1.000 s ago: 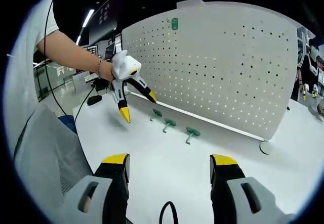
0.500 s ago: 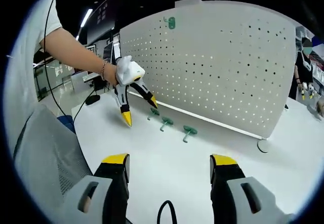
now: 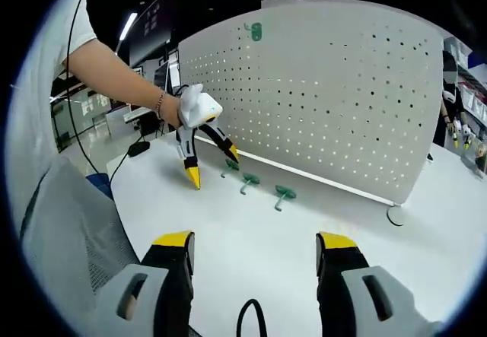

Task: Insert the hook assembly into the mounting plate slot until the hook locks in place.

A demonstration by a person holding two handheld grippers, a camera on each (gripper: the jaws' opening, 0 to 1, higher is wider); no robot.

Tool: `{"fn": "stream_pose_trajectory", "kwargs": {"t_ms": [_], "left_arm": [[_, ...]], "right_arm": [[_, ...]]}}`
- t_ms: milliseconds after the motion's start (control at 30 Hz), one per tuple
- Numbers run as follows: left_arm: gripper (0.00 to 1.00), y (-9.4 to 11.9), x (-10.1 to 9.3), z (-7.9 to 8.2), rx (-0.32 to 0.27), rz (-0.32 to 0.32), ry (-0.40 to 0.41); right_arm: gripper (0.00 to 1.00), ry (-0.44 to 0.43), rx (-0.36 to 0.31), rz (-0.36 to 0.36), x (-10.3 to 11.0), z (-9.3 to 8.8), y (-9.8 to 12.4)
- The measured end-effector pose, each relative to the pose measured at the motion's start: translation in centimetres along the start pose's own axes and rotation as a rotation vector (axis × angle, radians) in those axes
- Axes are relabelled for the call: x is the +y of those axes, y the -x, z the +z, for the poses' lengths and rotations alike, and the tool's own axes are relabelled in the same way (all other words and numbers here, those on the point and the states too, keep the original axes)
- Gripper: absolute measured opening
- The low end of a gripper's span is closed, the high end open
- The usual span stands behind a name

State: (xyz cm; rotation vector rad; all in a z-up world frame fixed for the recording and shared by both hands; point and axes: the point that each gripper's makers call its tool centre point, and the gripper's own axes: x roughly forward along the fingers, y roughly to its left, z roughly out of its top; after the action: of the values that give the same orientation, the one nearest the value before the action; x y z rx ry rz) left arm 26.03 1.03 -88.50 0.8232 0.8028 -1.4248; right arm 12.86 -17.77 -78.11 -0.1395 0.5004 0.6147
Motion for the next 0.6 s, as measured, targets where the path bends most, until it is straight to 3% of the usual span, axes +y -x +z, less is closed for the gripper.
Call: {"fn": "stream_pose_trajectory", "kwargs": {"t_ms": [267,600], "left_arm": [[0.75,0.1,0.2,0.0,0.004,0.000,0.000],[0.31,0.8,1.3,-0.2,0.024,0.027,0.024]], "right_arm": [[0.63,-0.003,-0.002,0.001,0.1,0.0,0.0],[0.62,-0.011,-0.007,-0.003,0.0,0.0,0.1]]}}
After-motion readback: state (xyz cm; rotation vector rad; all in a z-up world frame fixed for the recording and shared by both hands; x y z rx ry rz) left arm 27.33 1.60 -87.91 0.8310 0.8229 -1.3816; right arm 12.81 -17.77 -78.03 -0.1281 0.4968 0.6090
